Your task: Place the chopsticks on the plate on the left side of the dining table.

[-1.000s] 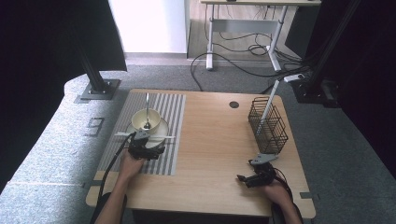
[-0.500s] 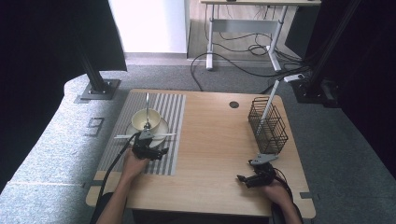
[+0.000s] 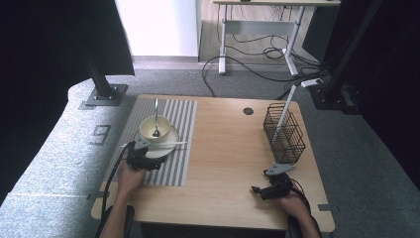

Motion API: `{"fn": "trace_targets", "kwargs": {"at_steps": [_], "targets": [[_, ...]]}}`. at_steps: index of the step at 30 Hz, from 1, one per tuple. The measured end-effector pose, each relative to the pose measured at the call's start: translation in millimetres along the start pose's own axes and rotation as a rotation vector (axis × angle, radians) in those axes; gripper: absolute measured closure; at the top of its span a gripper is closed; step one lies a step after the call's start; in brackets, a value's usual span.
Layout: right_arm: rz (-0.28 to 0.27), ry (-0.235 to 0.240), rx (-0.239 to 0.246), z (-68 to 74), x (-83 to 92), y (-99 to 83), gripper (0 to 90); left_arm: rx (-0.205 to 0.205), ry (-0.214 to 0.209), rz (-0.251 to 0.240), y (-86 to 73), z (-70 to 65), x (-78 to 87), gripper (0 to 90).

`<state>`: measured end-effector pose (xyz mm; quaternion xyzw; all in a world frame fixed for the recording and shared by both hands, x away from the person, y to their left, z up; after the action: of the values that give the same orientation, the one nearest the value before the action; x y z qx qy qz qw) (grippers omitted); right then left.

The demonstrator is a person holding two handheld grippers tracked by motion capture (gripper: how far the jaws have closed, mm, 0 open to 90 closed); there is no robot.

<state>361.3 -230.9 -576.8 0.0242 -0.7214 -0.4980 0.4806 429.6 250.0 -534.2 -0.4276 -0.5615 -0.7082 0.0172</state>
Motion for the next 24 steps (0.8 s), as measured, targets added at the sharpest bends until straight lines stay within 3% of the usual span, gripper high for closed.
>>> {"fn": "trace_targets", "kwargs": {"at_steps": [2,9,13,18,24], "targets": [[0.000,0.000,0.000,0.0,0.0,0.0,12.5,0.020,0.040,-0.005,-3.4,9.2,6.2,0.0],[0.000,0.001,0.000,0.1,0.1,0.0,12.5,0.147,0.170,-0.066,-20.1,49.3,29.0,0.0],[0.000,0.001,0.000,0.1,0.1,0.0,12.5,0.195,0.199,-0.083,-28.9,62.5,32.9,0.0],[0.000,0.001,0.000,0.2,0.1,0.0,12.5,0.221,0.200,-0.068,-35.3,67.0,30.1,0.0],[0.000,0.001,0.000,0.2,0.1,-0.1,12.5,0.239,0.168,-0.065,-37.1,66.8,24.6,0.0]]}}
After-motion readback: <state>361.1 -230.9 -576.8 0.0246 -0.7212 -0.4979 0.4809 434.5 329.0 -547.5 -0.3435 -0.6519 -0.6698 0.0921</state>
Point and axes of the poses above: each handheld gripper's, and its own axes: x roughly backward along the jaws, y roughly out of its top, z roughly to its left, the point moved 3 cm from there along -x, roughly forward along the jaws, and after that the axes turned 4 degrees about -y, right-handed, at the moved point
